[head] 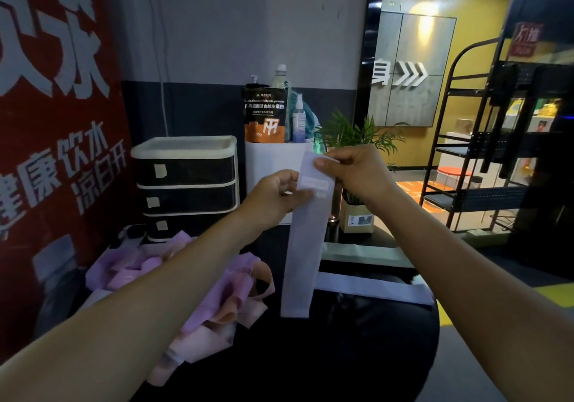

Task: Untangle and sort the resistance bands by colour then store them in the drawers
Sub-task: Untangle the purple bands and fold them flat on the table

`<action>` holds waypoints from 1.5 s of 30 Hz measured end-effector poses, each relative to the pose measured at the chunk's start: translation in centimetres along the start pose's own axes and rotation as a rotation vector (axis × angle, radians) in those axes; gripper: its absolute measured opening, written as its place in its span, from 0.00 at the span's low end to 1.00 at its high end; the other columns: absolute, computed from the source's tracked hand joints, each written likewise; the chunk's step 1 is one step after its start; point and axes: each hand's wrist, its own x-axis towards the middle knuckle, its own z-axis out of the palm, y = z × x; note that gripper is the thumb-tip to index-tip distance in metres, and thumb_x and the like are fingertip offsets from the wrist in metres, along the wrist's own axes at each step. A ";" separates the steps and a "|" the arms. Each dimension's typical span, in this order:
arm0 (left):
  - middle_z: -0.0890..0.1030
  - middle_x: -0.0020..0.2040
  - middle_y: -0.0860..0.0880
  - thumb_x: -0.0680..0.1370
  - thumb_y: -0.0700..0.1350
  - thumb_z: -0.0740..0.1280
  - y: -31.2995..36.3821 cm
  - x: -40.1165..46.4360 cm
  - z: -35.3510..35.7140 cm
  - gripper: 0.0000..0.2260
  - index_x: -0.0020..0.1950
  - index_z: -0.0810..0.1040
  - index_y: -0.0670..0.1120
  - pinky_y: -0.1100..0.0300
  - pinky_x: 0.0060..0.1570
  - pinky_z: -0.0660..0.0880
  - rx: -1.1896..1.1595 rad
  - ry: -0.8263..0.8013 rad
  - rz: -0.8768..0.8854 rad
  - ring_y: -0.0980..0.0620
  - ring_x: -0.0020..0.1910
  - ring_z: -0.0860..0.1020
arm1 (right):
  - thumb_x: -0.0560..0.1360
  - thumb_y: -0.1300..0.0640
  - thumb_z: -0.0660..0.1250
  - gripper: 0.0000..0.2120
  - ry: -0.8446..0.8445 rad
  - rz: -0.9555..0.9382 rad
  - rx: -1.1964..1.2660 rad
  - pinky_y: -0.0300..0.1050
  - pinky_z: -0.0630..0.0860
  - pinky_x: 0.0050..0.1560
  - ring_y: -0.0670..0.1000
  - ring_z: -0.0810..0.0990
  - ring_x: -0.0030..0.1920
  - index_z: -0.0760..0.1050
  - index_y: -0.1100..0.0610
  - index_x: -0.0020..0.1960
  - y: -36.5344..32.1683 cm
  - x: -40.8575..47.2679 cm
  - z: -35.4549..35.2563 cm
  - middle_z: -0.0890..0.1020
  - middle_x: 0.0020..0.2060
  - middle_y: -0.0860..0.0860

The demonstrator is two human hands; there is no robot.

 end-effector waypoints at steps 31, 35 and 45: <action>0.72 0.36 0.52 0.75 0.43 0.69 -13.0 0.6 2.1 0.09 0.37 0.72 0.50 0.59 0.37 0.66 0.681 -0.423 -0.408 0.52 0.37 0.70 | 0.74 0.56 0.69 0.04 0.605 0.636 0.009 0.56 0.77 0.56 0.56 0.80 0.47 0.78 0.57 0.43 14.6 -5.5 -8.8 0.78 0.36 0.52; 0.71 0.31 0.46 0.77 0.38 0.67 -14.1 1.2 2.1 0.08 0.40 0.71 0.45 0.63 0.25 0.68 0.389 -0.168 -0.595 0.50 0.28 0.69 | 0.75 0.53 0.68 0.07 0.620 0.745 -0.029 0.57 0.77 0.57 0.57 0.80 0.49 0.76 0.54 0.39 17.9 -7.4 -9.3 0.80 0.40 0.54; 0.77 0.38 0.46 0.72 0.38 0.73 -17.9 3.1 4.3 0.06 0.39 0.76 0.43 0.59 0.45 0.69 0.534 0.194 -0.479 0.49 0.42 0.74 | 0.73 0.63 0.67 0.10 0.502 0.776 -0.322 0.53 0.75 0.52 0.63 0.78 0.52 0.78 0.70 0.47 22.7 -9.9 -9.0 0.81 0.47 0.65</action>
